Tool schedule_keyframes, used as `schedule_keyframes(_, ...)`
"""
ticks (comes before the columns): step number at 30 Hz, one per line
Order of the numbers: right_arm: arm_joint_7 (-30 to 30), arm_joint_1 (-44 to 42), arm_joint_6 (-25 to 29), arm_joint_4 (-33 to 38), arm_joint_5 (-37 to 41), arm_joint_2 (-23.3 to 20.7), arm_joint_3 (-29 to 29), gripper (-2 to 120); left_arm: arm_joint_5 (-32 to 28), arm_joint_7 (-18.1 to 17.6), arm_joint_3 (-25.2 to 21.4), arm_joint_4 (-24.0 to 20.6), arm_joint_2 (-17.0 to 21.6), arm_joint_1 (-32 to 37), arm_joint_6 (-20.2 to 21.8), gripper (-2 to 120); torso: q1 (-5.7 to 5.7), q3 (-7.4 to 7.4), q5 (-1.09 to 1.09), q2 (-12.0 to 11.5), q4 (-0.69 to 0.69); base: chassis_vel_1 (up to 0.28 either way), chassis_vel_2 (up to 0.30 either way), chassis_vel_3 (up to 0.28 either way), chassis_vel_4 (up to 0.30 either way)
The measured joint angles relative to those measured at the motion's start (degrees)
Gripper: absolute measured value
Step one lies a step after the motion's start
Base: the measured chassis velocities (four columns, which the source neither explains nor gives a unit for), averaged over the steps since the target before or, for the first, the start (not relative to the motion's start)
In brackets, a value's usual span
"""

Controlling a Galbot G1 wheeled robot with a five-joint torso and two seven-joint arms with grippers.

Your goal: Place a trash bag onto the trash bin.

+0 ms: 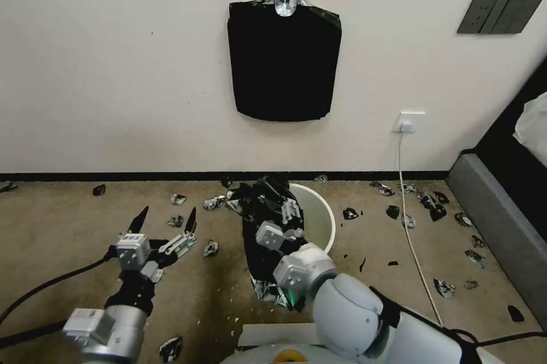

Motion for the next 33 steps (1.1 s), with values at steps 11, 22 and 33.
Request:
schedule_keyframes(11,7.24,3.08,0.01,3.15,26.86,-4.88,-2.47,30,0.56,-0.01,0.55,-0.06,0.36,-0.2,0.2,100,0.0,0.0,0.0,0.0,0.0,0.0,0.0,0.0,0.0)
schedule_keyframes(22,13.29,9.9,0.02,1.62,40.95,-4.46,-7.16,40,0.68,-0.42,0.81,-0.33,0.45,-0.31,0.66,100,0.0,0.0,0.0,0.0,0.0,0.0,0.0,0.0,0.0)
schedule_keyframes(33,19.04,14.13,0.02,0.99,48.41,-5.21,-9.03,2,1.33,-1.97,1.88,-1.04,2.12,-0.04,3.41,100,0.0,0.0,-0.01,0.0,0.0,0.0,0.0,0.0,0.0)
